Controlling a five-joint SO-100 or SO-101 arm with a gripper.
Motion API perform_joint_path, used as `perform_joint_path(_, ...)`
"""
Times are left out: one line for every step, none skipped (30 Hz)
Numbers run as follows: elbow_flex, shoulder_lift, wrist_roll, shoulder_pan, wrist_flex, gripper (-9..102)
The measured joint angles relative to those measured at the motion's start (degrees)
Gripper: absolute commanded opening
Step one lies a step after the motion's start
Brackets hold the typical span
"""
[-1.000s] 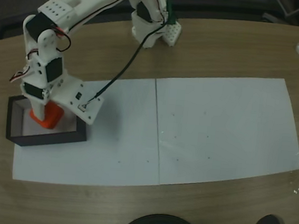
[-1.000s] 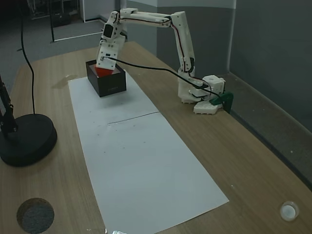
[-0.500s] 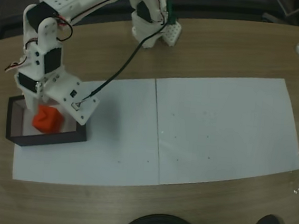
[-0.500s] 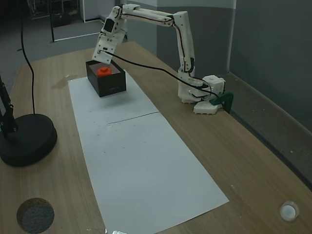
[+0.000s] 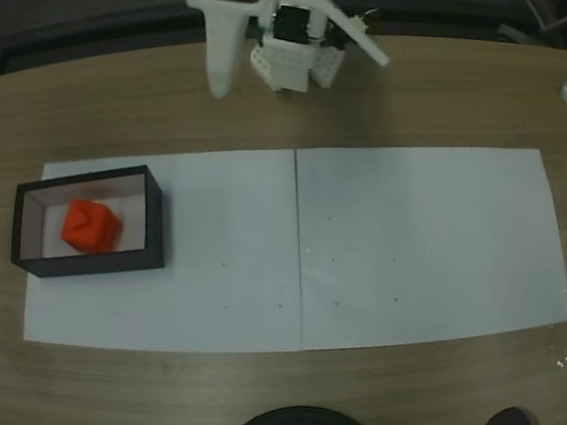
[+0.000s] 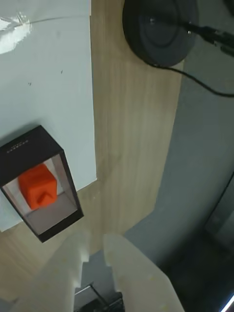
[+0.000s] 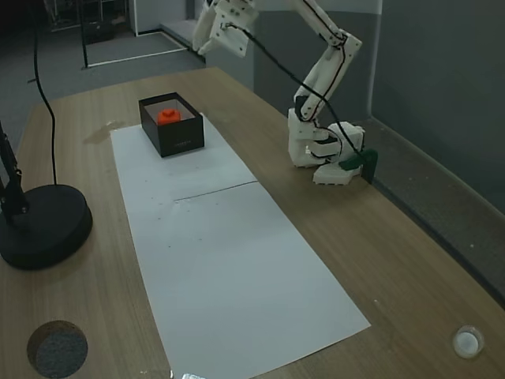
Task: Grab a orange square and put it in the box.
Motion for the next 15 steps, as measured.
perform_joint_path(2.6, 2.9, 0.0, -2.5, -0.2, 0)
perform_joint_path(5.7, 6.1, 0.4, -5.0, -0.9, 0)
perform_joint_path(8.9, 9.4, 1.1, -7.1, -1.8, 0)
perform_joint_path(12.4, 13.2, 1.8, -9.1, -3.1, 0)
perform_joint_path(15.8, 17.1, 2.3, -10.9, -4.5, 0)
perform_joint_path(19.8, 21.8, 2.5, -12.8, -6.3, 0)
perform_joint_path(23.3, 26.1, 2.5, -14.4, -8.0, 0)
perform_joint_path(27.2, 31.0, 2.4, -16.0, -9.8, 0)
perform_joint_path(31.7, 36.6, 2.4, -17.1, -11.8, 0)
perform_joint_path(35.2, 40.8, 2.4, -17.7, -13.4, 0)
perform_joint_path(39.2, 45.6, 2.4, -17.9, -15.2, 0)
perform_joint_path(42.8, 49.6, 2.4, -18.1, -16.6, 0)
perform_joint_path(46.4, 53.8, 2.4, -18.3, -17.8, 0)
perform_joint_path(50.1, 58.0, 2.4, -18.3, -18.6, 0)
perform_joint_path(52.8, 61.3, 2.4, -18.3, -19.1, 0)
